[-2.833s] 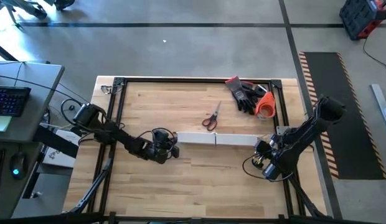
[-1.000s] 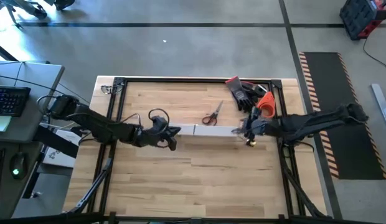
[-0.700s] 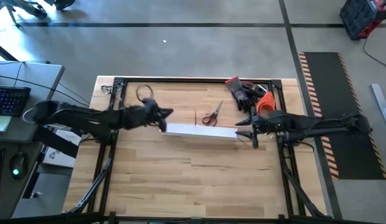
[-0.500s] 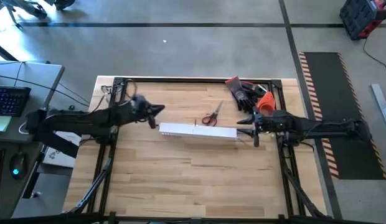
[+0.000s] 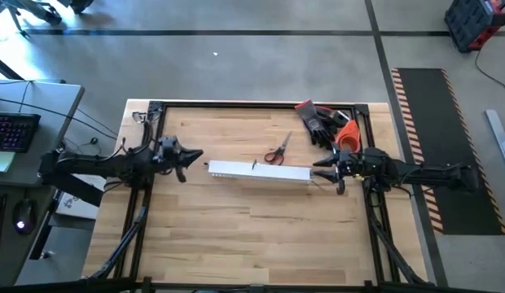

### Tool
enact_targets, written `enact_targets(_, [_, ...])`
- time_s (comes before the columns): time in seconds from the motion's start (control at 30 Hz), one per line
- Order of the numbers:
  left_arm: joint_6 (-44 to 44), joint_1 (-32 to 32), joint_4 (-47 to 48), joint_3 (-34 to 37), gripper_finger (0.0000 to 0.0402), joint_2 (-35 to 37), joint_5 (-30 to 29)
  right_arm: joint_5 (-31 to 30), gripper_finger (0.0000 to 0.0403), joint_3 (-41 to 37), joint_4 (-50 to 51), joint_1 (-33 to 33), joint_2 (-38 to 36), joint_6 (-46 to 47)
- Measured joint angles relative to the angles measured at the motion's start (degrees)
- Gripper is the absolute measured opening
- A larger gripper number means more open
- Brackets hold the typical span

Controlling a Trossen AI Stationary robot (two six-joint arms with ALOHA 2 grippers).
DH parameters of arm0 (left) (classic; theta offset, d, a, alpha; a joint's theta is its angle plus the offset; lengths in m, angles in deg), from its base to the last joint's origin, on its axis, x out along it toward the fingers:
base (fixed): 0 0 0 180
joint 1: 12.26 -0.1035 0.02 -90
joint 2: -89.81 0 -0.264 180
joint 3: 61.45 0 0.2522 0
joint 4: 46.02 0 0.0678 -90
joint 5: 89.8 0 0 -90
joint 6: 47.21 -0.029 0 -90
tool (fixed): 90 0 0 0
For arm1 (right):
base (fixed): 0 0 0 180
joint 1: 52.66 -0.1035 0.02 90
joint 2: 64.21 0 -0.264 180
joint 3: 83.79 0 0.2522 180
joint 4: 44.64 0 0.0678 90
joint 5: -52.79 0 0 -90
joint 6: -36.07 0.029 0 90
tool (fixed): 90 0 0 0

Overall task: Ziptie cables
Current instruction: Return to Home Position

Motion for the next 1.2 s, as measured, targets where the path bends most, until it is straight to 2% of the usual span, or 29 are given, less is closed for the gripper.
enact_targets(0.17, [-5.24, 4.12, -1.43, 1.27, 0.0, 3.97, 2.85, 3.55, 0.0133, 0.0, -1.42, 0.0, -0.31, 0.03])
enact_targets(0.33, [-6.52, 5.39, -1.28, 1.27, 0.0, 5.02, 11.7, 9.52, 0.0133, -0.02, -0.69, -0.02, -0.26, -0.08])
enact_targets(0.47, [-10.79, 5.37, 0.44, 1.27, 0.0, 4.68, 16.06, 9.87, 0.0133, -0.02, 2.02, 0.0, -0.24, -1.41])
enact_targets(0.6, [-13.3, 5.35, -0.16, 1.27, 0.0, 4.73, 13.39, 5.8, 0.0133, -0.02, 6.77, 0.0, -0.22, -3.69])
enact_targets(0.77, [-12.98, 5.35, 0.91, 1.27, 0.0, 4.7, 9.17, 0.09, 0.0133, -0.02, 7.14, 0.0, -0.24, 4.85])
enact_targets(1.1, [-12.96, 5.35, 1.09, 1.27, 0.0, 4.71, 7.9, -0.64, 0.0133, -0.02, 7.63, 0.0, -0.22, 8.51])
enact_targets(1.2, [-12.94, 5.35, 1.09, 1.27, 0.0, 4.69, 7.84, -2.46, 0.0133, 0.04, 7.65, -1.95, -0.33, 8.52])
